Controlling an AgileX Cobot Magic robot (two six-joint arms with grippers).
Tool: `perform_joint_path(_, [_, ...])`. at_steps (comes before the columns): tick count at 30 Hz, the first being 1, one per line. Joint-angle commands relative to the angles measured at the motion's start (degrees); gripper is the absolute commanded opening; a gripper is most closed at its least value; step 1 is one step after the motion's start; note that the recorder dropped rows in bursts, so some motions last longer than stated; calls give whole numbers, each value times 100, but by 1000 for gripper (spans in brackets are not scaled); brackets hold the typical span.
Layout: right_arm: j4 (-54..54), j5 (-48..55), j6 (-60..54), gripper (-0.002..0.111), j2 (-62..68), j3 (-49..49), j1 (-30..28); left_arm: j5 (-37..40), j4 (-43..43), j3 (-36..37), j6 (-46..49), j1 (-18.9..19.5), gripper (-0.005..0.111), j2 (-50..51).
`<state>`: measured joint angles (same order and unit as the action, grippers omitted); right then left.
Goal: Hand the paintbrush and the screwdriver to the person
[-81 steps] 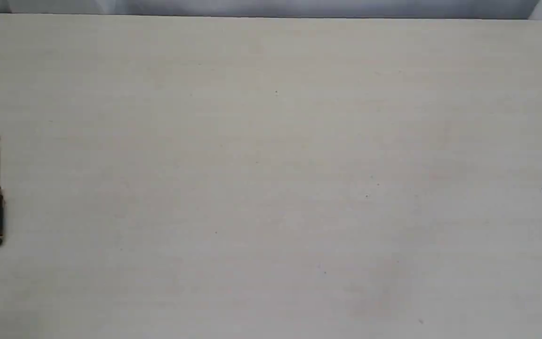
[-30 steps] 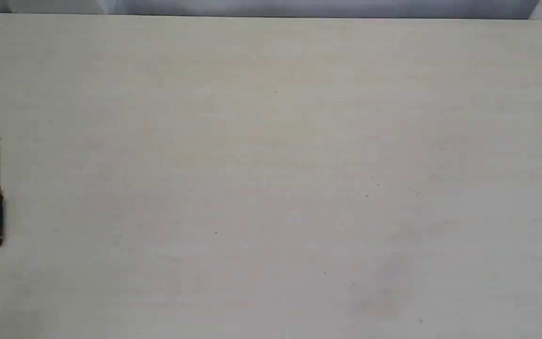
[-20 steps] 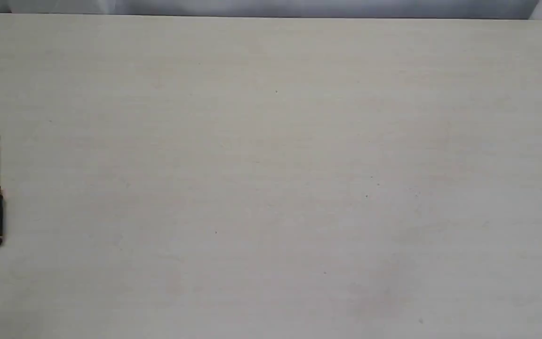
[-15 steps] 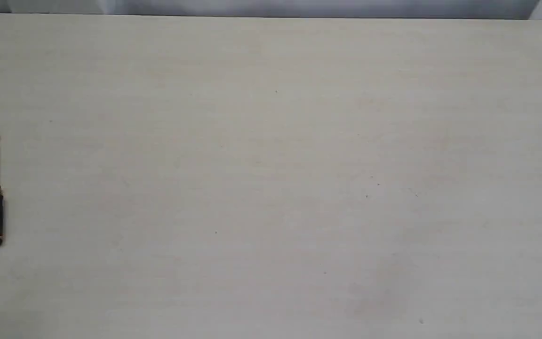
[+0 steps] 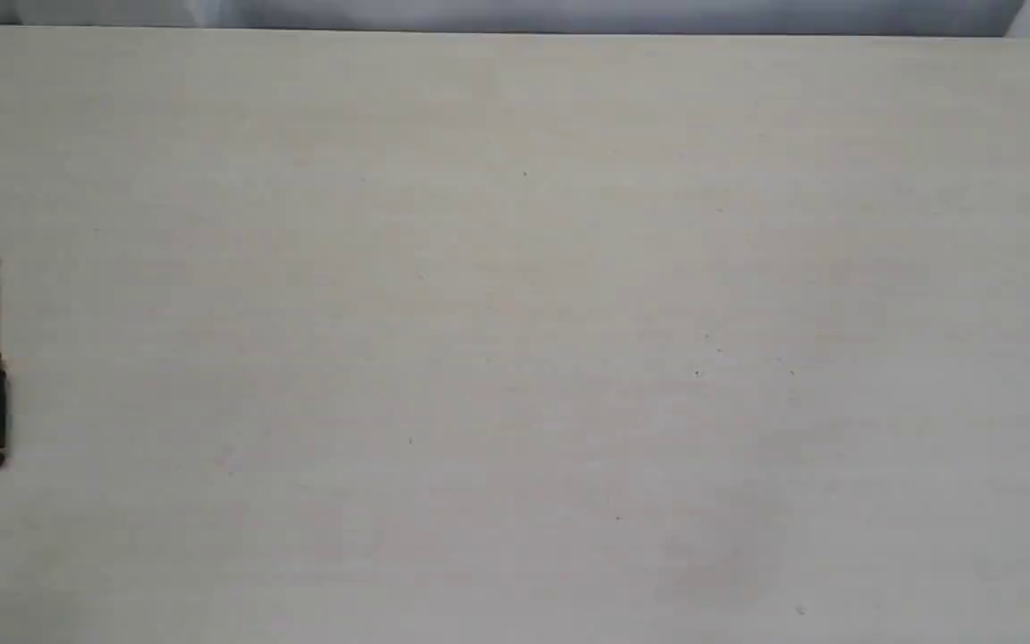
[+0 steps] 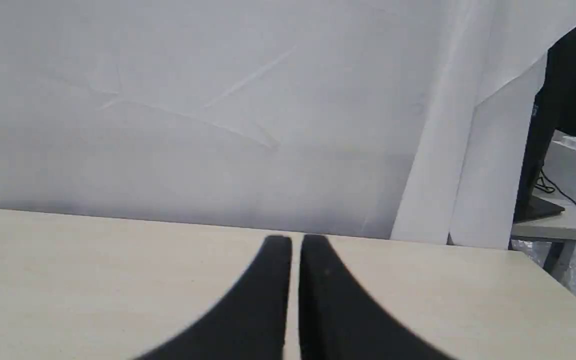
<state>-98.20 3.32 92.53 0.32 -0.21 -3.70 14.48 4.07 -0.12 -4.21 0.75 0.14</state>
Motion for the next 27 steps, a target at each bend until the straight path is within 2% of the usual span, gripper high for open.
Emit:
perform_joint_path(1, [60, 127, -2, 5, -31, 21, -19, -16, -12, 12, -12, -11, 0, -14])
perform_joint_path(8, [393, 270, -176, 5, -31, 21, -19, -27, 0, 12, -12, -11, 0, -14])
perform_joint_path(13, [1085, 270, -998, 5, -31, 21, -19, -27, 0, 12, -12, -11, 0, -14])
perform_joint_path(21, [1120, 280, -1025, 5, -31, 21, -19, -27, 0, 12, -12, -11, 0, -14])
perform_joint_path(27, [2022, 280, -1932, 5, -31, 21, -19, -27, 0, 12, -12, -11, 0, -14])
